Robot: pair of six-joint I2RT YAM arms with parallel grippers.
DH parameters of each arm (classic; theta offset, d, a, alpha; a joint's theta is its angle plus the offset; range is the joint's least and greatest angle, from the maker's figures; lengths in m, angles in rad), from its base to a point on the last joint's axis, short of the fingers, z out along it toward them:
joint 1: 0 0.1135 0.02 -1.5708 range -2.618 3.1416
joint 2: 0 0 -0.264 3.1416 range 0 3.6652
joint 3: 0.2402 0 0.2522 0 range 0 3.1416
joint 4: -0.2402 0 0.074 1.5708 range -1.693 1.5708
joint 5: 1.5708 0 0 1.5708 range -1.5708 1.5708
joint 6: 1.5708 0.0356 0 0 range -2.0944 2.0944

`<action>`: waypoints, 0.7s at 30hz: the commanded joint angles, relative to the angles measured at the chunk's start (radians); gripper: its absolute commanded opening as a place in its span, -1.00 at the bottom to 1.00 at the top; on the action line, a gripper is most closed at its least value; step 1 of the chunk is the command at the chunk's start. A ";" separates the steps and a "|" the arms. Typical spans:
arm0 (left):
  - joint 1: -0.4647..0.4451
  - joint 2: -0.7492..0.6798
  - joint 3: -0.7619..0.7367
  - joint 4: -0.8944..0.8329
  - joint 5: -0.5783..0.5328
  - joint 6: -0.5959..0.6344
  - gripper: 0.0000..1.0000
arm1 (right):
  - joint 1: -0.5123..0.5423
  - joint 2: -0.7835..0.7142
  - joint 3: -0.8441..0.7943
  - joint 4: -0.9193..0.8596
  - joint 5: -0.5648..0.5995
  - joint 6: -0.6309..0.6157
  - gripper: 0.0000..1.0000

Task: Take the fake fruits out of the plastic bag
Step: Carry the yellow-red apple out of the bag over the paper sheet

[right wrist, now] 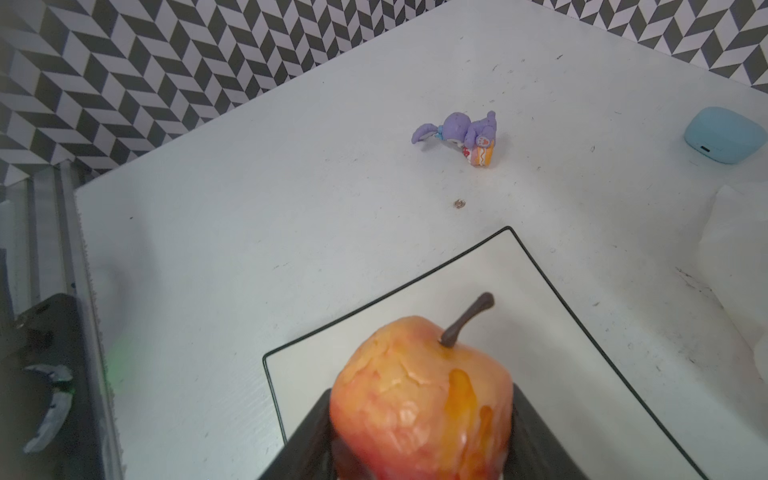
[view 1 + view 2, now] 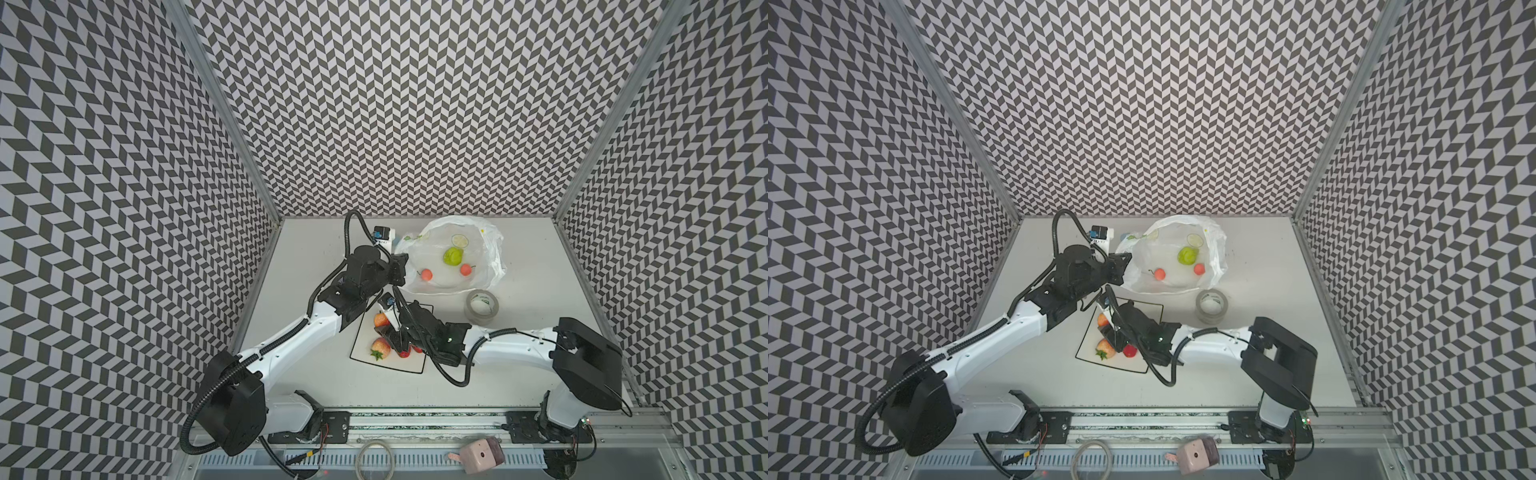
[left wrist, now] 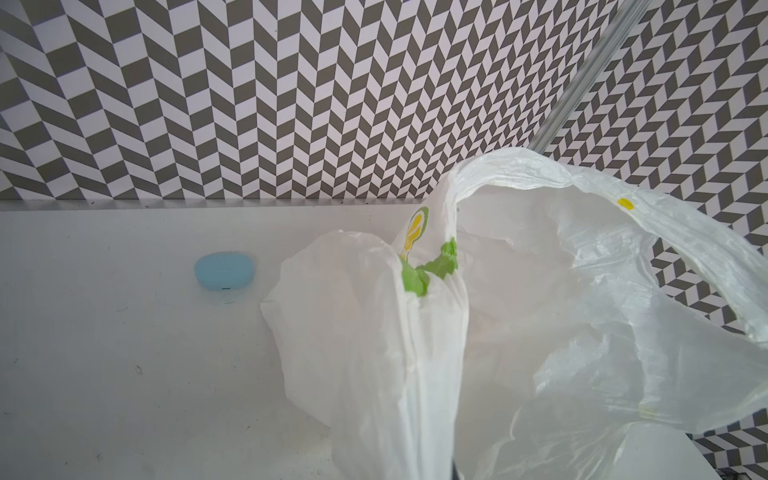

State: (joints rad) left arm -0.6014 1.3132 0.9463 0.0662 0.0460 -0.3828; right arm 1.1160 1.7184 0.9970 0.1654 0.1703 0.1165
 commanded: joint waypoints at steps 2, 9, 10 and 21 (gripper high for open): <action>0.005 -0.033 0.007 0.000 -0.012 0.001 -1.00 | -0.016 0.074 0.057 0.075 0.035 0.019 -0.16; 0.005 -0.039 0.005 -0.005 -0.018 0.005 -1.00 | -0.053 0.165 0.086 0.072 0.016 0.028 -0.18; 0.005 -0.038 0.004 -0.006 -0.018 0.005 -1.00 | -0.054 0.174 0.091 0.071 0.013 0.026 -0.18; 0.003 -0.041 0.002 -0.006 -0.020 0.005 -1.00 | -0.060 0.235 0.121 0.062 -0.003 0.016 0.15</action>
State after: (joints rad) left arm -0.5938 1.2995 0.9463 0.0658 0.0273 -0.3824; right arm 1.0618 1.9396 1.0893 0.1875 0.1745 0.1390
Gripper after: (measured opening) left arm 0.047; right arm 0.557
